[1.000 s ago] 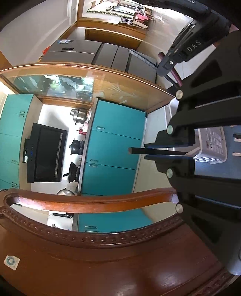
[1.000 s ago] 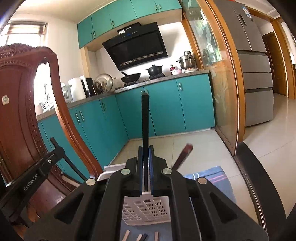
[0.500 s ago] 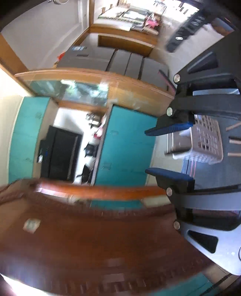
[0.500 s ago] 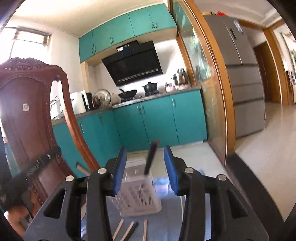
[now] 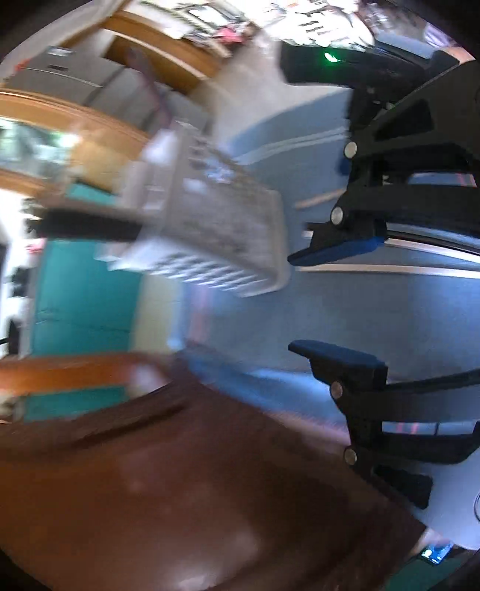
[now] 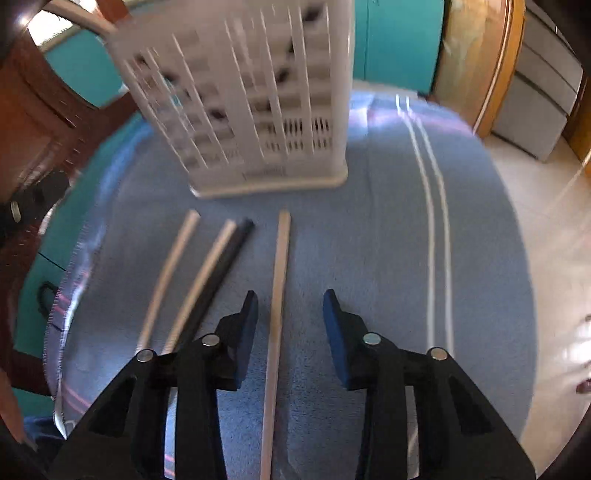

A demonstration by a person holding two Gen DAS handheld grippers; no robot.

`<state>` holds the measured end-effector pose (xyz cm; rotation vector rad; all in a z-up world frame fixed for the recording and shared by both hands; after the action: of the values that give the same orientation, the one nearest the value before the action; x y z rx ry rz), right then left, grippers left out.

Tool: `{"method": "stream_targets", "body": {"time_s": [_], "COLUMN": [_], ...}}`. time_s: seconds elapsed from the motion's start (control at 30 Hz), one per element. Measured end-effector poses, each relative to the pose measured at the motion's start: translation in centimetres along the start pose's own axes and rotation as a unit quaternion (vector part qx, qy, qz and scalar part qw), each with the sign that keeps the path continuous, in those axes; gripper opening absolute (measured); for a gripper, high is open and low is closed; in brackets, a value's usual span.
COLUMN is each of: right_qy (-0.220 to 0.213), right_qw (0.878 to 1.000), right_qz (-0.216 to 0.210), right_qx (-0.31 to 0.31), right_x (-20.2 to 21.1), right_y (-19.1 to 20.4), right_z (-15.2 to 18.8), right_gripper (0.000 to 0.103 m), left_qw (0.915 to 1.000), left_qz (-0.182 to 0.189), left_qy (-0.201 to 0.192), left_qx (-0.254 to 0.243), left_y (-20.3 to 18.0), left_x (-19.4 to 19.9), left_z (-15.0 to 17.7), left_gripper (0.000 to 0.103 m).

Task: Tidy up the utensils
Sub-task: 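Close the right tool on a light wooden chopstick while the left tool grips a white one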

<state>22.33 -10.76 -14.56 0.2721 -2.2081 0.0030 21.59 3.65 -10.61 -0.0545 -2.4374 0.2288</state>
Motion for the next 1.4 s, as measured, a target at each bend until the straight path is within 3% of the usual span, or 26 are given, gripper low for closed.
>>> {"method": "stream_targets", "body": {"time_s": [0.07,0.13,0.17,0.47,0.63,0.9,1.03,1.2,1.4], "right_qy": [0.003,0.003,0.005,0.012,-0.006,0.002,0.006,0.006,0.009], "right_qw": [1.0,1.0,1.0,0.996,0.997,0.997,0.997,0.998,0.998], "right_qz": [0.007,0.015,0.021,0.034,0.032,0.033,0.034,0.042,0.02], "right_qx": [0.005,-0.002,-0.008,-0.082,-0.072,-0.068,-0.064,-0.054,-0.053], "right_x": [-0.2,-0.3,-0.2,0.6,1.3,1.3,1.1,1.0,0.6], "right_y": [0.3,0.1,-0.1,-4.5,-4.7,-4.4,-4.3,-4.4,-3.8], "right_z": [0.0,-0.1,-0.1,-0.3,-0.9,-0.1,0.2,0.6,0.4], "right_gripper": [0.027,0.009,0.008,0.006,0.007,0.008,0.017,0.019,0.042], "left_qw": [0.9995,0.9989,0.9987,0.996,0.9935,0.9906,0.9906,0.9893,0.9889], "left_qz": [0.004,0.001,0.001,-0.024,-0.038,-0.05,-0.053,-0.067,-0.064], "left_qy": [0.03,0.04,0.042,0.066,0.08,0.095,0.097,0.096,0.1], "left_qx": [-0.01,-0.024,-0.028,-0.055,-0.071,-0.085,-0.08,-0.086,-0.09], "left_y": [-0.7,-1.4,-1.6,-2.2,-2.7,-2.9,-2.6,-2.5,-2.6], "left_x": [-1.2,-1.7,-1.9,-3.7,-4.7,-5.6,-6.5,-7.1,-7.0], "left_z": [0.9,1.5,1.5,3.1,3.8,4.7,4.8,4.8,4.7], "left_gripper": [0.048,0.05,0.051,0.053,0.054,0.056,0.056,0.062,0.064]}}
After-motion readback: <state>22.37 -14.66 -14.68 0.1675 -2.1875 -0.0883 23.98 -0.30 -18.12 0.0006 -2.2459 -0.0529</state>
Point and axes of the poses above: each gripper's, at about its wrist camera, not at the fingertips, and x roughly against the way its jaws point, y to its left, z to its underside, the point moved 5 cm from there along -x, roughly the way its jaws point, and after that the axes turned 9 degrees about -y, right-handed, at the moved point
